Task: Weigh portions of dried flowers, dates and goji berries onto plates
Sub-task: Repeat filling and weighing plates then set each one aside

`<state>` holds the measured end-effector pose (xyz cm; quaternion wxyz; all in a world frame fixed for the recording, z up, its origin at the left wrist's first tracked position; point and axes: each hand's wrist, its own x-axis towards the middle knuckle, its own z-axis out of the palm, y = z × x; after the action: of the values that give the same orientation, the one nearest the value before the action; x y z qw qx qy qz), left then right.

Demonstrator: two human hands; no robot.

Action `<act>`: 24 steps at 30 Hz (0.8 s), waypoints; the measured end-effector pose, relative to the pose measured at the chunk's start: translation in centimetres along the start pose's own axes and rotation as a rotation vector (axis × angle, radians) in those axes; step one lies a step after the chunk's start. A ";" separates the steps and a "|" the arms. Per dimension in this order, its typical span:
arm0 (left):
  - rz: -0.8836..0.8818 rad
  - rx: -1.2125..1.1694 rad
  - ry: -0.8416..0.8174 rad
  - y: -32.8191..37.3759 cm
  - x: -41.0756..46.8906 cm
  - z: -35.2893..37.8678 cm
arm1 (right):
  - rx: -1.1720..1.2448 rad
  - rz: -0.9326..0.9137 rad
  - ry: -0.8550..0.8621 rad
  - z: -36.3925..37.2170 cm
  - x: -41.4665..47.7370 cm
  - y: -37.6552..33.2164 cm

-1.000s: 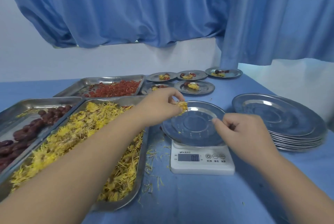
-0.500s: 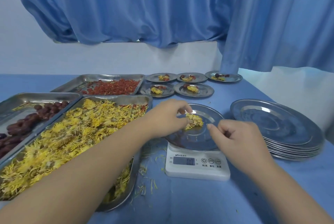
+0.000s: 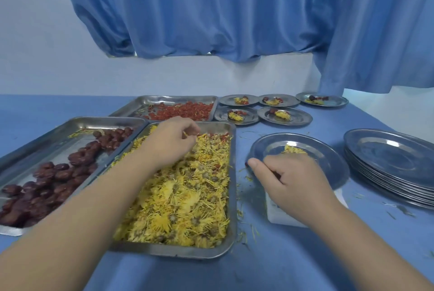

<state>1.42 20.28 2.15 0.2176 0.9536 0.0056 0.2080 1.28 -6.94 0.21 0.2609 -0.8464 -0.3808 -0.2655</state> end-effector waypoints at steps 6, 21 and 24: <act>-0.293 0.107 0.123 -9.5 -0.3 -5.1 | -0.131 -0.077 -0.002 1.7 -0.7 -0.9; -0.481 0.392 -0.245 -18.4 1.7 -5.3 | -0.145 -0.081 0.035 1.8 -0.6 0.0; -0.499 0.358 -0.213 -18.7 1.5 -6.0 | -0.142 -0.081 0.027 1.8 -0.6 -0.1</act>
<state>1.95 39.80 -0.16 0.0900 0.9623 0.2531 0.0429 1.29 -6.03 -1.42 0.1944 -0.8431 -0.3911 -0.3138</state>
